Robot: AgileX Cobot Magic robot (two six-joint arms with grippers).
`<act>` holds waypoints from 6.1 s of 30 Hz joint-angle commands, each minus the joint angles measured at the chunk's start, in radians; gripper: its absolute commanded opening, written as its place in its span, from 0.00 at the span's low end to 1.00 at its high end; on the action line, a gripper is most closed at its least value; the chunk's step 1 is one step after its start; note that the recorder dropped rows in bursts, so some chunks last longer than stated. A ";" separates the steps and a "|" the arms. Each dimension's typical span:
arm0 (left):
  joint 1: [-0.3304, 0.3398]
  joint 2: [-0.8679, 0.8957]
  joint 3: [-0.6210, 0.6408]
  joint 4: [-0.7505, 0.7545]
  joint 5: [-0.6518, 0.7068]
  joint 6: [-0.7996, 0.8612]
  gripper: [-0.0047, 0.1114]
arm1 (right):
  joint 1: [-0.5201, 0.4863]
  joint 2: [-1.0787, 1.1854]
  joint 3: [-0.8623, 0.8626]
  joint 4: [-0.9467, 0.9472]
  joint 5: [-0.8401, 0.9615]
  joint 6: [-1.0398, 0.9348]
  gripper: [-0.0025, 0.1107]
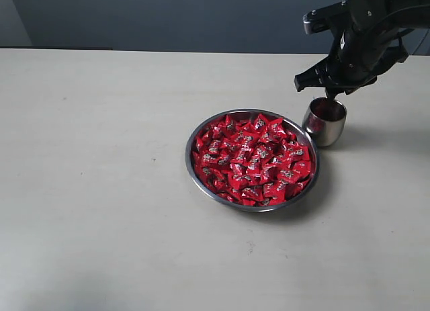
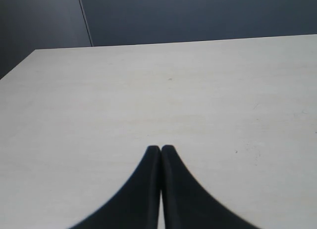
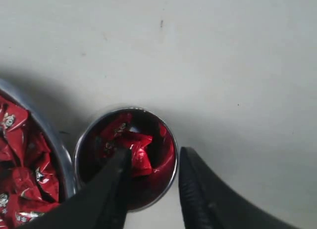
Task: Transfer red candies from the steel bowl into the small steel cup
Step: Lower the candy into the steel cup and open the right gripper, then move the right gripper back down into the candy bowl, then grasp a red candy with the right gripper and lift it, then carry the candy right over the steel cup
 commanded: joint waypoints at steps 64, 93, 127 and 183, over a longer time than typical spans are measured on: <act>-0.007 -0.005 0.005 0.002 -0.008 -0.001 0.04 | 0.090 0.097 -0.002 0.539 -0.103 -0.573 0.44; -0.007 -0.005 0.005 0.002 -0.008 -0.001 0.04 | 0.090 0.167 -0.002 0.568 -0.118 -0.572 0.44; -0.007 -0.005 0.005 0.002 -0.008 -0.001 0.04 | 0.092 0.209 -0.001 0.586 -0.100 -0.572 0.44; -0.007 -0.005 0.005 0.002 -0.008 -0.001 0.04 | 0.089 -0.129 -0.002 0.501 -0.101 -0.464 0.01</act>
